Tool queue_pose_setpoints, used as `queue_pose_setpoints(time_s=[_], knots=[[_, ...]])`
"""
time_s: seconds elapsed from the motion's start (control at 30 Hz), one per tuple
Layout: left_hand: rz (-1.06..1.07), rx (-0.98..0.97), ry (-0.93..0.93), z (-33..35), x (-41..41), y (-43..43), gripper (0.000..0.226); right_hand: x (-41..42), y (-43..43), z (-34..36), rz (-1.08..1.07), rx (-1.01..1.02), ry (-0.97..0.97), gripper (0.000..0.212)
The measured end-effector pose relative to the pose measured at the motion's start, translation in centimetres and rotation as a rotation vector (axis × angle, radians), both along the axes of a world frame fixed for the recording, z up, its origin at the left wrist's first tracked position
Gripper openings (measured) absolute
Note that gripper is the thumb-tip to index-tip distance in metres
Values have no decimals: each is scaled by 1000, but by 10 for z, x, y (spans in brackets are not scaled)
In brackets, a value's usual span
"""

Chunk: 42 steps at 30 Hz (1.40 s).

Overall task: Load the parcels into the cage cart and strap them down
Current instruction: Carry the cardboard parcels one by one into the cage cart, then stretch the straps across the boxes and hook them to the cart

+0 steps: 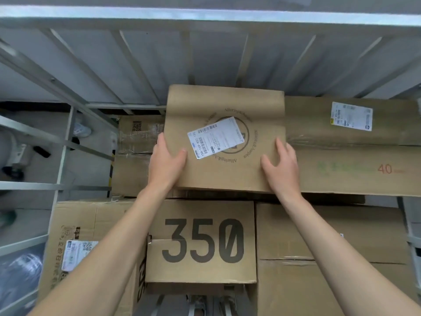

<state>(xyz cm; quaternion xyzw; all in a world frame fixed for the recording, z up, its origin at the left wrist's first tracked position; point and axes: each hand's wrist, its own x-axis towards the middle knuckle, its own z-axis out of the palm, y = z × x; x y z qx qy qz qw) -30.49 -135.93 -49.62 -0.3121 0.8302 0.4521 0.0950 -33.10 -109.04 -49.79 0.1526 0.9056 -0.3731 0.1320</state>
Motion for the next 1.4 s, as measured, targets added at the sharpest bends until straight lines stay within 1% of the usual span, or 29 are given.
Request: queue_pose_setpoints(time_s=[0.17, 0.3, 0.37, 0.43, 0.47, 0.53, 0.67, 0.73, 0.8, 0.9, 1.03, 1.17, 1.3, 1.4], knots=[[-12, 20, -1, -4, 3, 8, 48, 14, 14, -10, -62, -10, 5, 66], [-44, 1, -64, -2, 21, 19, 68, 25, 27, -9, 18, -4, -46, 67], [-63, 0, -134, 3, 27, 22, 76, 28, 33, -3, 68, -9, -95, 71], [-87, -55, -218, 12, 30, 28, 84, 33, 34, 10, 105, 0, -131, 76], [-111, -102, -235, 20, 32, 33, 86, 38, 34, 18, 126, 12, -131, 78], [-177, -165, -199, 43, 40, 53, 88, 53, 33, 39, 163, 25, -108, 80], [-380, -88, -108, 105, 92, 120, 83, 104, 38, 97, 139, 28, -141, 81], [-509, -91, -93, 136, 128, 154, 80, 137, 43, 130, 119, 51, -170, 82], [-602, -79, -55, 166, 161, 183, 78, 173, 55, 165, 84, 71, -179, 81], [-661, 13, -7, 218, 204, 217, 76, 233, 81, 214, -17, 128, -156, 79], [-767, 101, 63, 284, 243, 250, 75, 304, 118, 276, -290, 138, -62, 79], [-875, 138, 131, 336, 271, 295, 74, 368, 151, 323, -522, 74, -12, 77], [-978, 163, 206, 368, 307, 359, 73, 424, 196, 351, -619, 67, 65, 74], [-1015, 160, 238, 382, 334, 407, 74, 453, 235, 367, -623, 64, 99, 73]])
